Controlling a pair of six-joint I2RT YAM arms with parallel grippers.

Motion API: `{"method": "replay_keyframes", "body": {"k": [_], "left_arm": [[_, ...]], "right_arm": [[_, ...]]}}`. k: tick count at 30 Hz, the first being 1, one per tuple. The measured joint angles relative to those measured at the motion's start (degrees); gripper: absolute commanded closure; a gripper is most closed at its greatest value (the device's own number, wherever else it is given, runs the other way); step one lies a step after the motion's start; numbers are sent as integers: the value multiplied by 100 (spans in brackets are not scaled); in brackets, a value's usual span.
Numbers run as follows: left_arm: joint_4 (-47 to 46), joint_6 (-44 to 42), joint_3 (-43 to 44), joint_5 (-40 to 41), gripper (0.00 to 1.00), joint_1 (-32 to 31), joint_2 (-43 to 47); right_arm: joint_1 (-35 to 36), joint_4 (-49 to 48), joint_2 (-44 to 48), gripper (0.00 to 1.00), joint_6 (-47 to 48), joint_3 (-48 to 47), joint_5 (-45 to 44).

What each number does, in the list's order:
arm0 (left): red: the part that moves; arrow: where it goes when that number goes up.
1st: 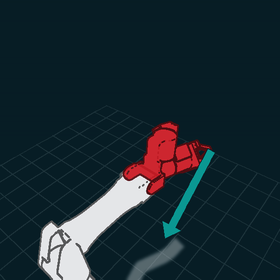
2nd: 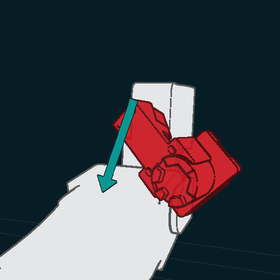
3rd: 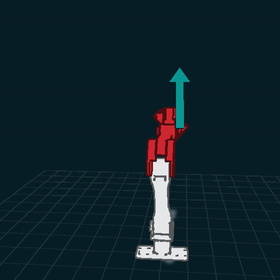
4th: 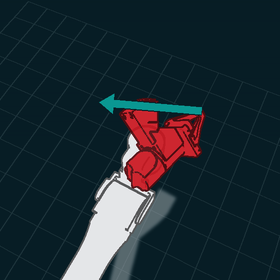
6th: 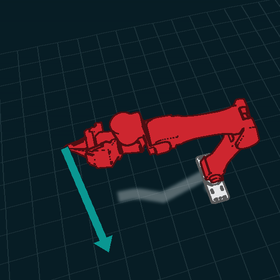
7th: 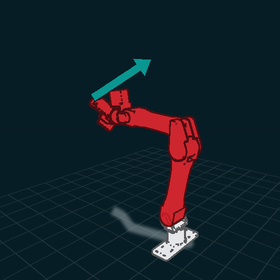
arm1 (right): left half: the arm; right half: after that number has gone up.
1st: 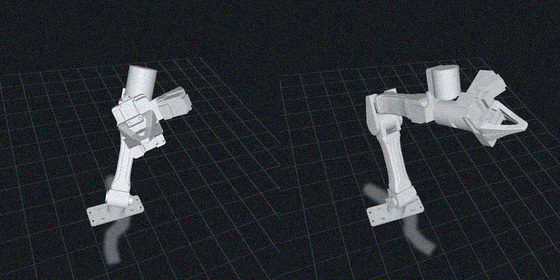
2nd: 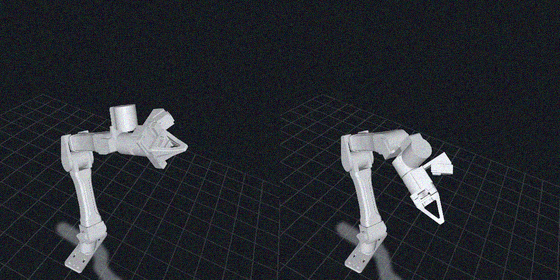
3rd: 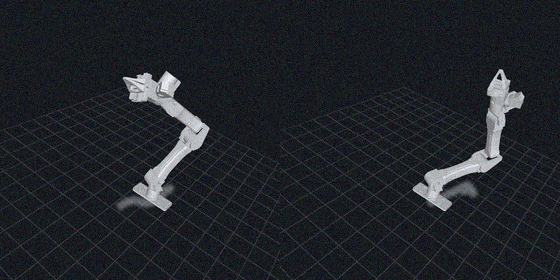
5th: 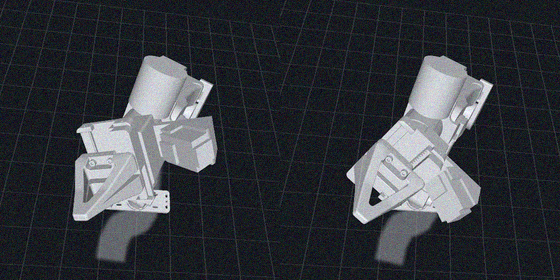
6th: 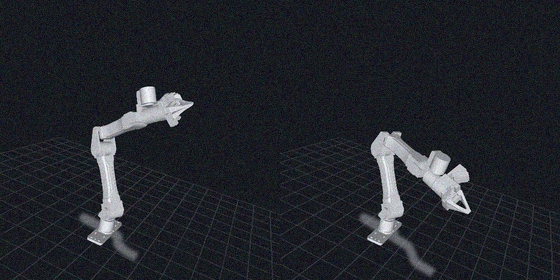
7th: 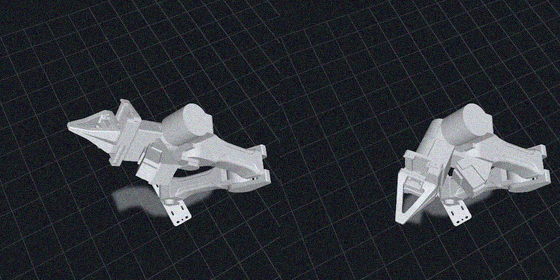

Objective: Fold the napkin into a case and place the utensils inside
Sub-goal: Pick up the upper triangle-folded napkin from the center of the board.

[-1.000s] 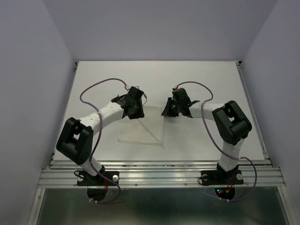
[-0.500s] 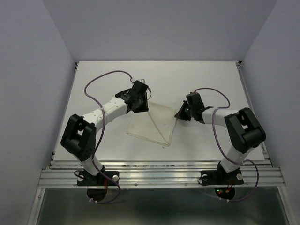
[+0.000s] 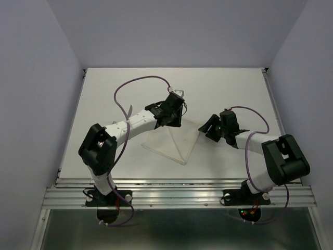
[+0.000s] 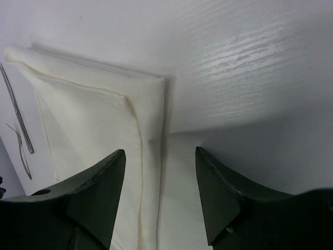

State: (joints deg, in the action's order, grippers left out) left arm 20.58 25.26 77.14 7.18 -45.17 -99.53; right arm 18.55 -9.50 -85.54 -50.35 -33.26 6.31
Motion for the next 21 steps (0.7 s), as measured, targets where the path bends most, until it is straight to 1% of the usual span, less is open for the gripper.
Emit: {"method": "replay_keyframes", "body": {"k": [5,7,9,11,14,16,17,18,21], "left_arm": [[-103,9,-289,26,61,-7,70],[-109,7,-321,4,64,15,70],[-155,0,-352,-131,64,17,70],[-330,-46,-452,-518,64,-7,85],[-522,-138,-752,-997,59,-181,188],[-514,-186,-868,-1080,55,-400,238],[-516,-214,-929,-1091,53,-588,267],[-516,-227,-966,-1034,47,-748,282],[-470,-245,-1029,-769,43,-1220,308]], "right_arm": [[-59,-149,-271,36,208,-214,249],[-59,-247,-518,36,286,-407,330],[-59,-345,-706,37,380,-564,398],[-59,-420,-785,37,433,-597,485],[-59,-492,-885,37,494,-658,623],[-52,-535,-946,38,509,-691,664],[-52,-564,-973,39,507,-702,684],[-52,-590,-999,39,505,-713,702],[-52,-664,-1051,39,487,-721,748]]}}
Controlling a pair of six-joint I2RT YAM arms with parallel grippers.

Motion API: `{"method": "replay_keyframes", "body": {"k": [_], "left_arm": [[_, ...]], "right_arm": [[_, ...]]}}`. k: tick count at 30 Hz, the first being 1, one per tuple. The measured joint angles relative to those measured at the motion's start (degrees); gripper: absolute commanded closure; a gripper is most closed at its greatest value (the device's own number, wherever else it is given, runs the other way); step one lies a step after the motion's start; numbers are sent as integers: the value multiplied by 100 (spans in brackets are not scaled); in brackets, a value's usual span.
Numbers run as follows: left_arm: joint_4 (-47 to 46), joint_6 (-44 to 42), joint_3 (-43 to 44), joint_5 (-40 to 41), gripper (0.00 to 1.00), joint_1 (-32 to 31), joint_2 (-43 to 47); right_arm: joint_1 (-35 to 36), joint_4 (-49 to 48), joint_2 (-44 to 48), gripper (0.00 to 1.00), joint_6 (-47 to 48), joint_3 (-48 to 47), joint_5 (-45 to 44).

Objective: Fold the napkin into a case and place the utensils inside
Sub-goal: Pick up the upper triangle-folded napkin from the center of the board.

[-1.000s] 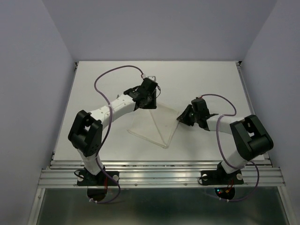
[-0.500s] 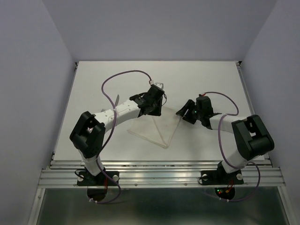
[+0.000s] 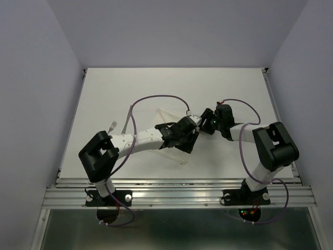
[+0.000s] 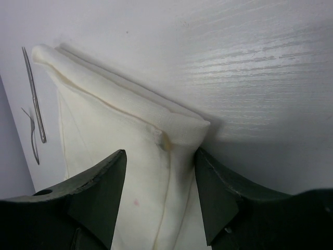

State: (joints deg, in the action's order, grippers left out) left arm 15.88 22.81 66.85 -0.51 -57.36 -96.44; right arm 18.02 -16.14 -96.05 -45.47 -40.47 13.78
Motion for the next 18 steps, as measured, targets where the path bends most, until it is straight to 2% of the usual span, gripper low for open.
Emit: {"method": "replay_keyframes", "body": {"k": [9,18], "left_arm": [[341,-9,157,1209,42,-1161,-232],[507,-98,282,1862,43,-1432,-1010]], "right_arm": [[0,-39,-48,39,-2,-33,42],[0,-39,-48,39,-2,-33,44]]}}
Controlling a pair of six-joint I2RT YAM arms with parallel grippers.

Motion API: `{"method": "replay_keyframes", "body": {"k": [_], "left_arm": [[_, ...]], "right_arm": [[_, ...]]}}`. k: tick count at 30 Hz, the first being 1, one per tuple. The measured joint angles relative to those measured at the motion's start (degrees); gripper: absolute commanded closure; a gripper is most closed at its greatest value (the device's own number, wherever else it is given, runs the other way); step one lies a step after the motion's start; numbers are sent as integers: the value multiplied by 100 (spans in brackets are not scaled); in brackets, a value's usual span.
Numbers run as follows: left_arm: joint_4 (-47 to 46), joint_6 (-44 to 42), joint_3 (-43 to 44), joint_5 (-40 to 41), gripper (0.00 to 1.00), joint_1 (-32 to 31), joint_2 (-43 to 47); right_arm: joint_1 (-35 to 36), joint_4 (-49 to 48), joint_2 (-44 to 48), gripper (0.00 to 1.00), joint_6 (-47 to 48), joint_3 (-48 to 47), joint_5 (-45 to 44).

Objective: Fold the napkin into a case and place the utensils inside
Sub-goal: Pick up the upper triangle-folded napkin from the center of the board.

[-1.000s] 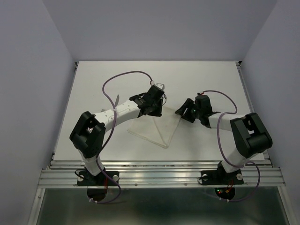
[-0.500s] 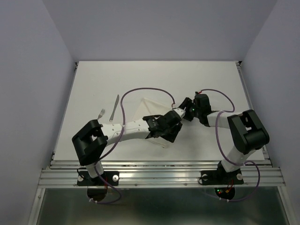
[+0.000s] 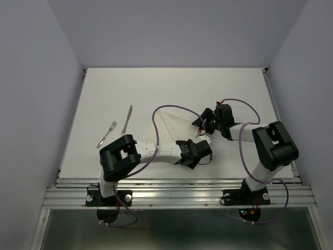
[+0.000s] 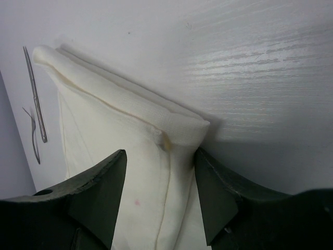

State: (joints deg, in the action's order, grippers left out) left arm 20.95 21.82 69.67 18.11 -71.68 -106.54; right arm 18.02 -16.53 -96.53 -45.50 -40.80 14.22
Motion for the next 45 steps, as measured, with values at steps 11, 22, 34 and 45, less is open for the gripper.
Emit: {"method": "replay_keyframes", "body": {"k": [11,22,34,45], "left_arm": [[120,-94,85,415,54,-85,-208],[-85,-214,9,433,78,-125,-236],[-1180,-595,-1233,-800,100,645,737],[-1550,-656,-1381,-1593,100,1034,1204]], "right_arm": [[0,0,0,39,0,-2,0],[0,22,0,37,-17,-15,4],[0,704,420,31,-31,92,44],[0,710,476,32,-61,170,385]]}}
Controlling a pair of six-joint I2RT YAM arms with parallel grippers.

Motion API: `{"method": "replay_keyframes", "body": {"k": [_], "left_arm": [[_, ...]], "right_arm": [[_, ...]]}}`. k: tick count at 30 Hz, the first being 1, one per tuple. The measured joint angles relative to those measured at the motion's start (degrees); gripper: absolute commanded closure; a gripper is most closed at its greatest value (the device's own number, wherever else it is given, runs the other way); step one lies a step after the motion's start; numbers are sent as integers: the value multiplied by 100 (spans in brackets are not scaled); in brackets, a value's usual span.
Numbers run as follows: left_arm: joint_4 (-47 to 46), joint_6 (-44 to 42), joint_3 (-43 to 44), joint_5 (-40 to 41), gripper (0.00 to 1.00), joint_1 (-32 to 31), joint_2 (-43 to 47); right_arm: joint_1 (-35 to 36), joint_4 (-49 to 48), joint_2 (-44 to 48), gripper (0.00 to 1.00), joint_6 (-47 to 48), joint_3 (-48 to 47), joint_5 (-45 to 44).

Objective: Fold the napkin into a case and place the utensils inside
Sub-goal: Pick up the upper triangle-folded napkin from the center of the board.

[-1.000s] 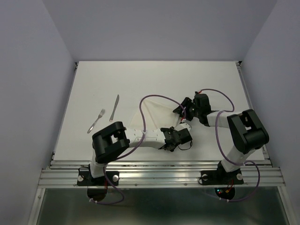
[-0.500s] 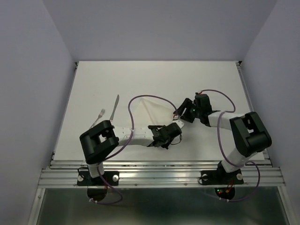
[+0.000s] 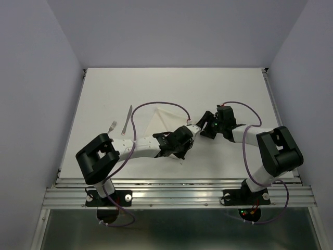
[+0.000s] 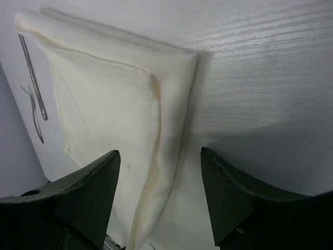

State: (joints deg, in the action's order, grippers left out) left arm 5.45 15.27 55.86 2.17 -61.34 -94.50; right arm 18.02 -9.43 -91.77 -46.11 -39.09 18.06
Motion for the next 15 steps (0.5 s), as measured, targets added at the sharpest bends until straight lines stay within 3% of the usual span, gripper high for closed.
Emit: {"method": "replay_keyframes", "body": {"k": [15], "left_arm": [[-63,-24,-90,-546,100,323,470]], "right_arm": [[20,-431,-702,45,-343,-361,490]]}}
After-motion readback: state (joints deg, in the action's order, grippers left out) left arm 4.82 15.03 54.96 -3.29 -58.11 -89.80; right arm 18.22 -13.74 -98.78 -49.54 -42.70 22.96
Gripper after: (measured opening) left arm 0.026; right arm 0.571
